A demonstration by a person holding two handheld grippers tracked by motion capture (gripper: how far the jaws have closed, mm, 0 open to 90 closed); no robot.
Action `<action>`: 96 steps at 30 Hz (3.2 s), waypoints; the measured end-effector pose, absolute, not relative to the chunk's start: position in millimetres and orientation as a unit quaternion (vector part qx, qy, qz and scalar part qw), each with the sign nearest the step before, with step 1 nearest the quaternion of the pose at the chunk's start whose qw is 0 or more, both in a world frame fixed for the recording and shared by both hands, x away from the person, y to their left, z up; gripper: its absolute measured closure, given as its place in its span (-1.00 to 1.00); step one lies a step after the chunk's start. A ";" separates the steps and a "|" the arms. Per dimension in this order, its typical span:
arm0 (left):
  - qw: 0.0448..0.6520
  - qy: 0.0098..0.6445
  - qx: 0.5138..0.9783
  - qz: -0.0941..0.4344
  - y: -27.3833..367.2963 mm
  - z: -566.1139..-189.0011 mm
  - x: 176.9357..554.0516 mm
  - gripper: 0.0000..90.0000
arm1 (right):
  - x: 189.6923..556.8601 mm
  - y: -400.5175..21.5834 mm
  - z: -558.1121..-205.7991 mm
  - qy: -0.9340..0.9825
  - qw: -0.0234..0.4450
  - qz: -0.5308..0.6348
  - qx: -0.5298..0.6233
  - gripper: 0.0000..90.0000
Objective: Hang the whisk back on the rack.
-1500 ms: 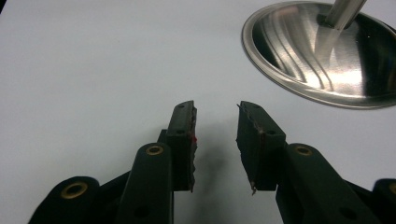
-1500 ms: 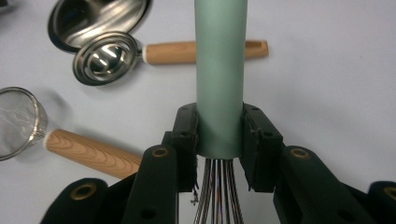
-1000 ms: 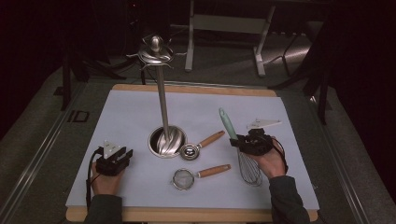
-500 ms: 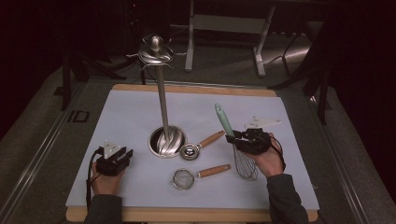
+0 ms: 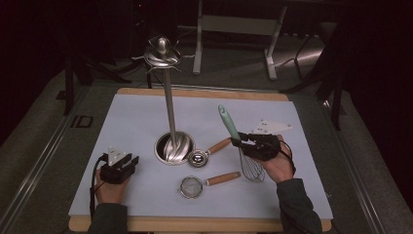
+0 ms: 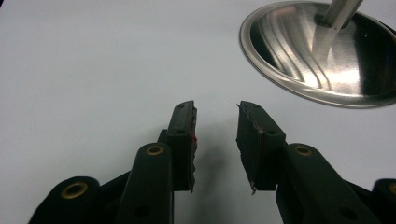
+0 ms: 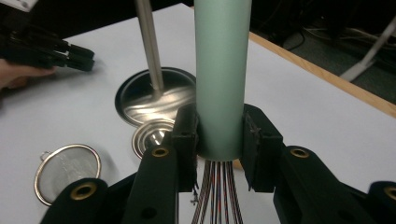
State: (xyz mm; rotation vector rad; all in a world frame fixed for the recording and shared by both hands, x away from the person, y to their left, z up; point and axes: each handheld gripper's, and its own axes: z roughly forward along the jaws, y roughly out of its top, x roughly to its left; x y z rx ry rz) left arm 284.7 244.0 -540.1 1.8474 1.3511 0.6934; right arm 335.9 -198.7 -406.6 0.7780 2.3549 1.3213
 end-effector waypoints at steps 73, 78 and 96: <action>0.365 0.528 0.718 0.269 243.9 -540.4 285.2 0.50 | 333.8 -148.2 -325.7 0.796 0.185 0.556 0.151 0.53; 0.365 0.527 0.719 0.268 244.0 -540.3 285.3 0.50 | 334.5 -144.3 -320.1 0.796 0.183 0.558 0.144 0.53; 0.368 0.528 0.718 0.267 244.8 -540.2 285.2 0.49 | 338.6 -119.6 -302.1 0.794 0.175 0.570 0.119 0.53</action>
